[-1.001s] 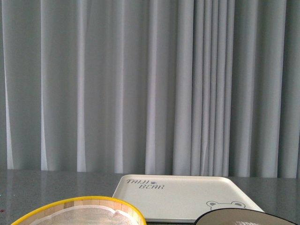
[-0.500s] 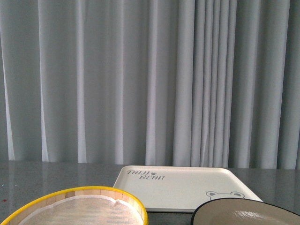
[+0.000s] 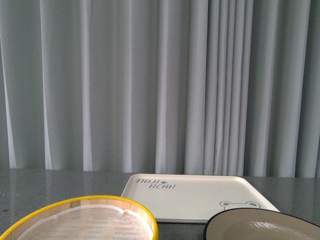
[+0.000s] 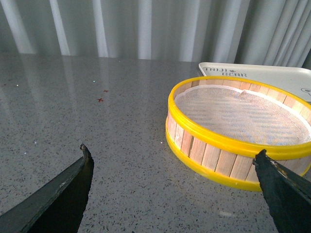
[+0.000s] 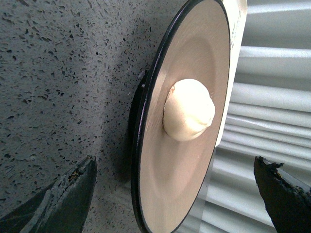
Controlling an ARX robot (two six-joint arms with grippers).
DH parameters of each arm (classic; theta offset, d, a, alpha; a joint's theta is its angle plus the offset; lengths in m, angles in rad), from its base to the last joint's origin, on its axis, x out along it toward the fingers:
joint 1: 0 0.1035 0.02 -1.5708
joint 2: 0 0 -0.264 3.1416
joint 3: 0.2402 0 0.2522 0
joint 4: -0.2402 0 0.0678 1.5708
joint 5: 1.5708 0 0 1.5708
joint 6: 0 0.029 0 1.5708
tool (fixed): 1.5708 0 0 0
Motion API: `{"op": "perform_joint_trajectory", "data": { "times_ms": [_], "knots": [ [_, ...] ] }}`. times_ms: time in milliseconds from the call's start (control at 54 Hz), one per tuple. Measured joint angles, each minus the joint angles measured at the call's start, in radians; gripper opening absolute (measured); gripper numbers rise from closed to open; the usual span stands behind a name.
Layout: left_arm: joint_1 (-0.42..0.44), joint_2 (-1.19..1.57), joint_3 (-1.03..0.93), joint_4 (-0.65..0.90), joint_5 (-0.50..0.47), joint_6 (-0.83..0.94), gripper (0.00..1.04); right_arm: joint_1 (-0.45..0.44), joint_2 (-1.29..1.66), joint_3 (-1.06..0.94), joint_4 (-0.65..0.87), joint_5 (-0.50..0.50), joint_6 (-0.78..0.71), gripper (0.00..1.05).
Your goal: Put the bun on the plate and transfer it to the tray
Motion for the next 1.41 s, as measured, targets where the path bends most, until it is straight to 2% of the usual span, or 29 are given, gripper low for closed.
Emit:
{"op": "perform_joint_trajectory", "data": {
  "times_ms": [797,1149,1205,1353,1409],
  "knots": [
    [0.000,0.000,0.000,0.000,0.000,0.000,0.98,0.068,0.192,0.052,0.101,0.025,0.050,0.96],
    [0.000,0.000,0.000,0.000,0.000,0.000,0.98,0.077,0.223,0.049,0.120,0.035,0.083,0.39],
    [0.000,0.000,0.000,0.000,0.000,0.000,0.98,0.071,0.231,0.035,0.133,0.035,0.083,0.26],
    [0.000,0.000,0.000,0.000,0.000,0.000,0.98,0.054,0.222,0.005,0.157,0.023,0.065,0.05],
    [0.000,0.000,0.000,0.000,0.000,0.000,0.98,0.049,0.209,0.002,0.171,0.023,0.058,0.03]
  ]
}}
